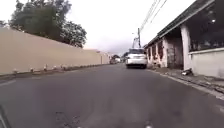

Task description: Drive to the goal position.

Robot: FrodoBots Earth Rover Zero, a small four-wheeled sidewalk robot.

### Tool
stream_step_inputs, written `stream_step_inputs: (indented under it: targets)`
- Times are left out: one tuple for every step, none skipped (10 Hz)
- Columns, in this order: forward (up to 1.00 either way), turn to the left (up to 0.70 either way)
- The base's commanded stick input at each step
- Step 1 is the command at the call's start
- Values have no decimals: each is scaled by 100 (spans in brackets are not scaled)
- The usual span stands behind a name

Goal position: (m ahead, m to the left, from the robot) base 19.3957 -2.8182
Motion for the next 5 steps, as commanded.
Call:
stream_step_inputs:
  targets:
    - [100, 0]
    - [100, 0]
    - [100, 0]
    - [100, 0]
    - [100, 0]
